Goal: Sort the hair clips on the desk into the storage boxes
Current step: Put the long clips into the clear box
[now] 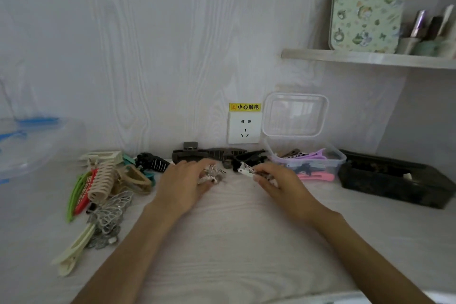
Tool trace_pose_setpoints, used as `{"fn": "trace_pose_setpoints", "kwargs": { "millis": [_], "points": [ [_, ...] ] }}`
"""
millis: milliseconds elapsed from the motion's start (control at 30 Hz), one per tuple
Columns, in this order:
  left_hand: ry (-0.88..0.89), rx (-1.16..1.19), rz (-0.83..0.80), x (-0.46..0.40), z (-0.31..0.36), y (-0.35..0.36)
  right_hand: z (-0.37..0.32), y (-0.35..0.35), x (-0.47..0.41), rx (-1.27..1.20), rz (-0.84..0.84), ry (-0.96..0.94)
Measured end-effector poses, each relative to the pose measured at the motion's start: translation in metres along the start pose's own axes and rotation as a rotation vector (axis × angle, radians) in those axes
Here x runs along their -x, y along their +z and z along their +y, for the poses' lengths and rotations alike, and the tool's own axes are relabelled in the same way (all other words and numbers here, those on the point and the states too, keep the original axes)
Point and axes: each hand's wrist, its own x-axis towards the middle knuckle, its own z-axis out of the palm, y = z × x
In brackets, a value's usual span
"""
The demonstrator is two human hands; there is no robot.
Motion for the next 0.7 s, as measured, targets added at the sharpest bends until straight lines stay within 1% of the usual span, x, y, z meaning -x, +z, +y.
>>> {"fn": "trace_pose_setpoints", "kwargs": {
  "millis": [133, 167, 200, 233, 267, 333, 367, 433, 467, 533, 633, 700],
  "points": [
    [-0.037, -0.009, -0.002, -0.001, -0.001, 0.003, 0.005, -0.033, -0.002, 0.161, 0.401, -0.042],
    [-0.032, -0.012, -0.004, -0.001, 0.001, 0.003, 0.009, -0.043, -0.005, 0.221, 0.453, -0.031],
    [-0.029, -0.023, -0.008, 0.000, 0.003, 0.004, 0.015, -0.052, -0.009, 0.295, 0.450, 0.001],
    [-0.024, -0.034, -0.008, 0.000, 0.005, 0.004, 0.022, -0.058, -0.014, 0.372, 0.382, 0.056],
    [-0.023, -0.038, -0.011, 0.001, 0.007, 0.004, 0.028, -0.062, -0.017, 0.443, 0.268, 0.126],
    [-0.034, -0.017, -0.020, 0.001, 0.009, 0.002, 0.034, -0.066, -0.021, 0.511, 0.077, 0.240],
    [-0.046, 0.003, -0.023, 0.001, 0.009, -0.001, 0.033, -0.067, -0.022, 0.503, 0.053, 0.261],
    [-0.060, 0.026, -0.008, 0.004, 0.005, -0.012, 0.025, -0.063, -0.021, 0.467, 0.109, 0.224],
    [-0.055, 0.027, 0.005, 0.007, 0.000, -0.019, 0.017, -0.059, -0.021, 0.452, 0.146, 0.178],
    [-0.062, 0.019, 0.033, 0.018, -0.014, -0.035, -0.002, -0.046, -0.021, 0.398, 0.168, 0.084],
    [-0.134, 0.036, -0.004, 0.037, -0.039, -0.064, -0.033, -0.017, -0.023, 0.285, 0.072, -0.002],
    [-0.221, 0.061, -0.068, 0.055, -0.057, -0.087, -0.050, 0.007, -0.026, 0.226, 0.004, -0.058]
  ]
}}
